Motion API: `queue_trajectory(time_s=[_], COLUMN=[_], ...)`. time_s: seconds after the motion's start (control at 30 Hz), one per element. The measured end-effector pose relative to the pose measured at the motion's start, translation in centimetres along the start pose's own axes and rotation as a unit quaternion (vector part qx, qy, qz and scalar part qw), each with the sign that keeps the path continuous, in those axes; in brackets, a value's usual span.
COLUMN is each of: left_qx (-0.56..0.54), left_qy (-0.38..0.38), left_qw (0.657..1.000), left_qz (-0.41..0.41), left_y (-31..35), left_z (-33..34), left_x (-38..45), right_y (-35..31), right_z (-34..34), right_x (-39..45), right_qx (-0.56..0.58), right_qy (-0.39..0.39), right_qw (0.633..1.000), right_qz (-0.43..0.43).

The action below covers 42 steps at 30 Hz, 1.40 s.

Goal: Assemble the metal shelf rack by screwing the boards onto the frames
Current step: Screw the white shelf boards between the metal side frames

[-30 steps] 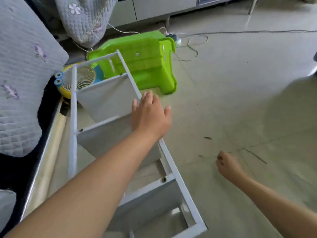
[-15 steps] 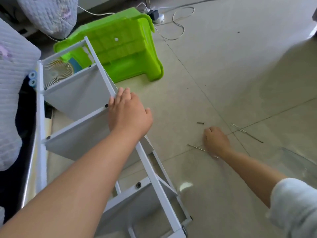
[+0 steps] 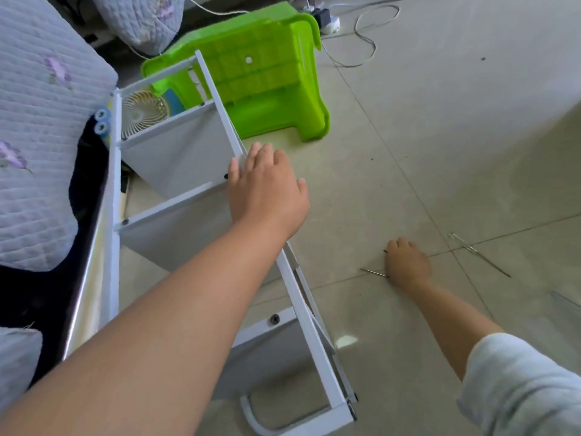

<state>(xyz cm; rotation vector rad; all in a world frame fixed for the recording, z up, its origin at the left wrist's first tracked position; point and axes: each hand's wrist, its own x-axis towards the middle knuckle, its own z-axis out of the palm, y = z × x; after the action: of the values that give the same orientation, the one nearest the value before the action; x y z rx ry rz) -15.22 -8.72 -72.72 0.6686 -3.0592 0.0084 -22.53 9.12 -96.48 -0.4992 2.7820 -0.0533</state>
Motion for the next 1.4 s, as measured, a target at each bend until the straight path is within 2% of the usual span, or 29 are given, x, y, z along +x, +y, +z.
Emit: queue_trajectory(time_s=[0.17,0.3,0.37,0.43,0.5,0.57,0.63,0.7,0.8,0.9,0.97,1.03,1.17,1.3,1.4], left_qx=[-0.098,-0.178,-0.213,-0.229,-0.236,-0.264,-0.276,-0.212,-0.105,-0.036,-0.02,-0.047,-0.123,-0.148,-0.149], left_qy=[0.077,0.097,0.037,-0.057,-0.149,-0.239,-0.291,-0.311,-0.281,-0.223,-0.164,-0.109,-0.074,-0.095,-0.11], left_qw=[0.992,0.979,0.975,0.97,0.96,0.932,0.909,0.918,0.943,0.96,0.969,0.977,0.984,0.98,0.979], left_qz=[-0.003,-0.015,-0.05,-0.05,0.003,0.07,0.11,0.123,0.142,0.165,0.182,0.176,0.108,0.092,0.079], left_y=[-0.6,-2.0,-3.2,-4.8,-6.9,-8.8,-10.0,-10.8,-11.9,-13.3,-14.3,-15.0,-15.8,-15.9,-16.0], left_z=[-0.7,-1.4,-1.7,-1.7,-1.8,-2.5,-3.3,-3.8,-4.1,-3.9,-3.4,-2.9,-2.7,-2.9,-3.1], left_x=[-1.0,-3.4,-5.2,-7.0,-8.6,-10.0,-11.2,-12.1,-13.1,-14.0,-14.7,-15.3,-16.2,-16.3,-16.1], right_y=[-3.2,-6.0,-7.1,-7.9,-8.9,-10.9,-13.7,-17.0,-21.6,-23.2,-22.8,-22.0,-19.9,-18.8,-19.6], right_z=[-4.7,-9.7,-12.4,-14.9,-17.3,-19.7,-22.0,-24.0,-25.5,-24.5,-23.7,-22.9,-21.2,-21.0,-21.6], right_x=[-2.1,-2.9,-3.1,-3.1,-3.0,-2.6,-2.4,-3.0,-4.6,-6.0,-7.3,-8.7,-11.4,-13.1,-14.8], right_qx=[0.06,0.065,0.056,0.033,0.037,0.05,0.049,0.082,0.144,0.226,0.298,0.339,0.267,0.233,0.172], right_qy=[-0.026,0.026,0.051,0.072,0.104,0.133,0.164,0.206,0.258,0.273,0.288,0.288,0.228,0.149,0.13], right_qw=[0.994,0.988,0.986,0.985,0.982,0.976,0.968,0.956,0.934,0.911,0.887,0.864,0.853,0.865,0.847], right_qz=[-0.092,-0.139,-0.151,-0.154,-0.151,-0.163,-0.183,-0.191,-0.199,-0.211,-0.203,-0.236,-0.385,-0.418,-0.487])
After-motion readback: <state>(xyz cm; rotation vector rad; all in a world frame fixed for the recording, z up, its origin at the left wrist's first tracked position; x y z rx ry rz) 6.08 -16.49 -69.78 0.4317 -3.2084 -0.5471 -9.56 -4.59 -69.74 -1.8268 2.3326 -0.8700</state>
